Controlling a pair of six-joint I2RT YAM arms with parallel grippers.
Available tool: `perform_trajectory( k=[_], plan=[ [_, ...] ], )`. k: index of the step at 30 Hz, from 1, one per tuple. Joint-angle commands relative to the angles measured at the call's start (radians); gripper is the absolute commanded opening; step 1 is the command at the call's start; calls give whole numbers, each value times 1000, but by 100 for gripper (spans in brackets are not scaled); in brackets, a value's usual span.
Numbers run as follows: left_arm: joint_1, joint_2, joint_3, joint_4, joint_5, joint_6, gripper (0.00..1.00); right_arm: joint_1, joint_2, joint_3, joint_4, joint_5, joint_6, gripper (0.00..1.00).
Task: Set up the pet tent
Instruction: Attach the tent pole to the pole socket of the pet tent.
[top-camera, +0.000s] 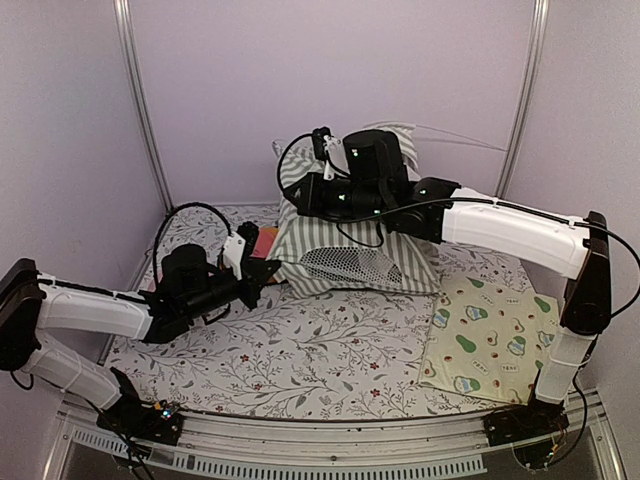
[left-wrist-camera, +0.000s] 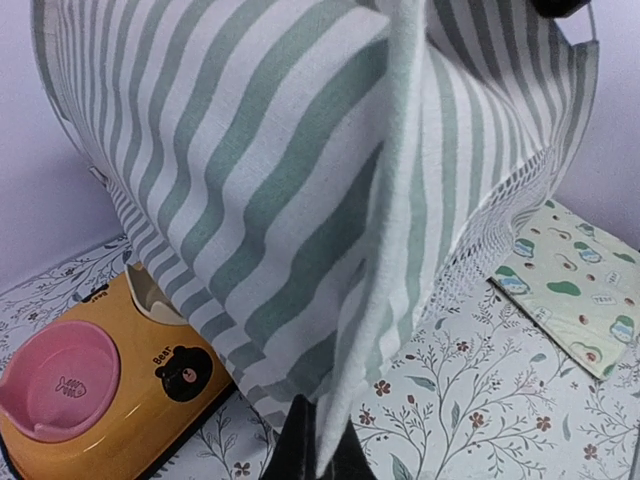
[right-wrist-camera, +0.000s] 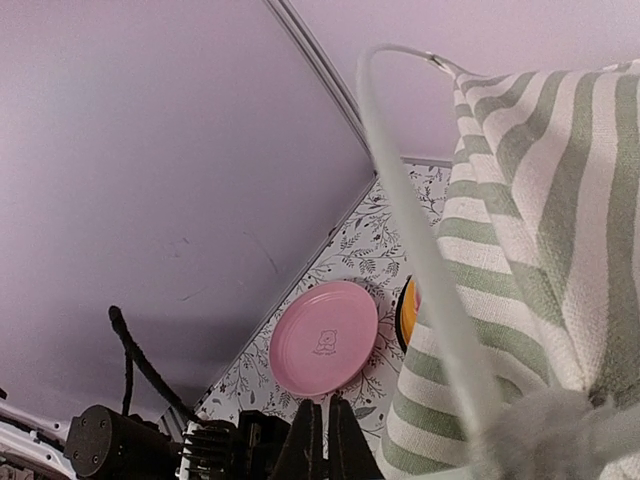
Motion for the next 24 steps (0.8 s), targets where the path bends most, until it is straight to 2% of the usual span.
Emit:
perform_trajectory(
  k=[1, 11, 15, 24],
  plan=[
    [14, -49, 2, -34, 15, -29, 0, -53, 4, -8, 1, 37, -79, 0],
    [5, -145, 18, -102, 64, 35, 0, -52, 22, -17, 26, 82, -81, 0],
    [3, -165, 27, -137, 58, 46, 0, -49, 51, 18, 18, 50, -93, 0],
    [5, -158, 60, -167, 33, 46, 0, -19, 70, 15, -4, 33, -96, 0]
  ],
)
